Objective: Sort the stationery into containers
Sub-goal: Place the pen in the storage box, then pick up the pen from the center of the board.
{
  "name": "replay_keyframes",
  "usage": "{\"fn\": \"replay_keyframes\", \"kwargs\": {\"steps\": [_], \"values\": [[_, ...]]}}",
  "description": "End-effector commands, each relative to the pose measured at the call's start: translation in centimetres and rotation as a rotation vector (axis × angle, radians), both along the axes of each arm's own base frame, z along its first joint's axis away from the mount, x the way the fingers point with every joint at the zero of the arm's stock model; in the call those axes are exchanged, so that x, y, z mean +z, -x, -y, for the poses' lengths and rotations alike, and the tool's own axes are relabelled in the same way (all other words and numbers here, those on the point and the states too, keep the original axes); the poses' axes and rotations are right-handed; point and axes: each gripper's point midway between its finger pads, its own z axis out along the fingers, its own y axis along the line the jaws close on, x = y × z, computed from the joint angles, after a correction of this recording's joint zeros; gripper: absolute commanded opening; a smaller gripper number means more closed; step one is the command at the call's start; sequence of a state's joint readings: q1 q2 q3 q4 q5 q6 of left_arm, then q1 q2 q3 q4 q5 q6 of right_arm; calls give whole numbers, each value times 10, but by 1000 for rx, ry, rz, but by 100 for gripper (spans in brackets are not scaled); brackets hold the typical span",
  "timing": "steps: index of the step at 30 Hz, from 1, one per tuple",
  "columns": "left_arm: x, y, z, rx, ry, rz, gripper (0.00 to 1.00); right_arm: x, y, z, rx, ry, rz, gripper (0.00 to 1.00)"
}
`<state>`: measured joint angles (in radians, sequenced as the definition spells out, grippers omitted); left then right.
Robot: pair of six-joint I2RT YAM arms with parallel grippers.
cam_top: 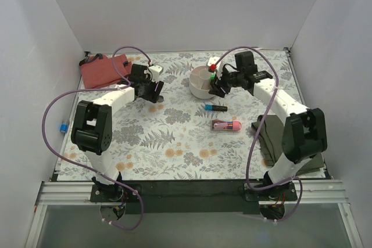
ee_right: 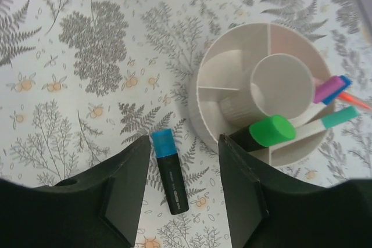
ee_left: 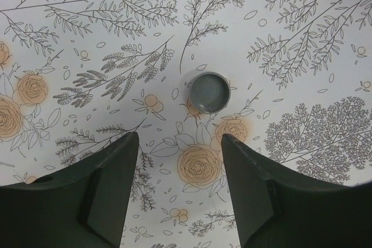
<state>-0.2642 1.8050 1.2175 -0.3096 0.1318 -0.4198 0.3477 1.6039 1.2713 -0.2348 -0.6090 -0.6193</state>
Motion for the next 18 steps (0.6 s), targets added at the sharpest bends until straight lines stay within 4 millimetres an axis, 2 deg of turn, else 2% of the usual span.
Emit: {"fn": "replay_keyframes", "kwargs": {"steps": [1,2,3,4,6,8,9,12,18], "values": [[35,4,7,-13,55,81,59,-42,29,6,197,165,-123,58],[36,6,6,-11,56,84,59,-45,26,6,209,182,-116,57],[37,9,6,-12,57,85,59,-57,28,10,242,227,-125,57],[43,11,5,-11,59,97,59,-52,24,8,265,248,-104,57],[40,18,3,-12,54,91,59,-66,21,9,306,305,-134,54],[40,26,1,-14,53,90,59,-61,21,12,359,345,-140,52],[39,28,1,-15,52,89,59,-69,21,13,372,362,-163,51],[37,35,-2,-16,47,87,59,-73,19,15,403,390,-149,51],[40,38,-5,-12,39,98,59,-90,27,11,452,435,-173,50]]}}
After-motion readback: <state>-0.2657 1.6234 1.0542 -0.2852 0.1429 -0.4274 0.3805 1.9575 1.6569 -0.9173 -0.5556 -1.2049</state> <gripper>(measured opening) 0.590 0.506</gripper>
